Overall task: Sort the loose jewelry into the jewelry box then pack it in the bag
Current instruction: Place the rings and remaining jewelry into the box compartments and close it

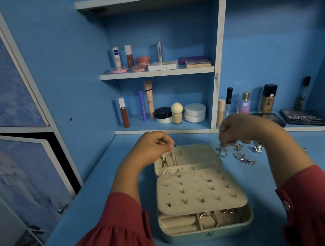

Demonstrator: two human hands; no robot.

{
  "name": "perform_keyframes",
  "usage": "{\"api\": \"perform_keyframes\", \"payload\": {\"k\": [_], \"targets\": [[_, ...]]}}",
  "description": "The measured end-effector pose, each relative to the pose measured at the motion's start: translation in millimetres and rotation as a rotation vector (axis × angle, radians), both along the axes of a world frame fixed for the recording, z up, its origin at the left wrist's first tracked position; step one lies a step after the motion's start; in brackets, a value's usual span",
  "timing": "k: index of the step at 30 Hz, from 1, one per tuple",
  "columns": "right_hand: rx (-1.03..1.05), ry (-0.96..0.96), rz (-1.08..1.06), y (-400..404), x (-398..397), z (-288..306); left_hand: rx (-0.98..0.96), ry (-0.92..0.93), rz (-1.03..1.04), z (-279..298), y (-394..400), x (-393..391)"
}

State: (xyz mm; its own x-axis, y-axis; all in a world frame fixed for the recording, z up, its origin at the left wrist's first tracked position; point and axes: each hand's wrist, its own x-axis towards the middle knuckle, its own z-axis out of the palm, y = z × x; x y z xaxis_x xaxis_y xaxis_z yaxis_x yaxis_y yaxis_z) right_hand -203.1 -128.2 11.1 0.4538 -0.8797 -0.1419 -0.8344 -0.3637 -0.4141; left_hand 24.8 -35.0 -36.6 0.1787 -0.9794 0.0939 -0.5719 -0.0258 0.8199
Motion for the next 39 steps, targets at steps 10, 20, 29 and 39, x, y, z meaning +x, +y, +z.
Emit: {"api": "perform_keyframes", "payload": {"k": [10, 20, 29, 39], "targets": [[0.096, -0.563, 0.166, 26, 28, 13, -0.111, 0.290, -0.132, 3, -2, -17], [0.118, -0.687, 0.179, 30, 49, 2, -0.176, 0.368, -0.139, 10, 4, -16], [0.147, -0.522, 0.154, 28, 57, -14, -0.077, 0.297, 0.051, 10, 7, 10], [-0.074, -0.308, 0.150, 33, 84, -56, -0.010, -0.268, 0.286, -19, -12, 15]]}}
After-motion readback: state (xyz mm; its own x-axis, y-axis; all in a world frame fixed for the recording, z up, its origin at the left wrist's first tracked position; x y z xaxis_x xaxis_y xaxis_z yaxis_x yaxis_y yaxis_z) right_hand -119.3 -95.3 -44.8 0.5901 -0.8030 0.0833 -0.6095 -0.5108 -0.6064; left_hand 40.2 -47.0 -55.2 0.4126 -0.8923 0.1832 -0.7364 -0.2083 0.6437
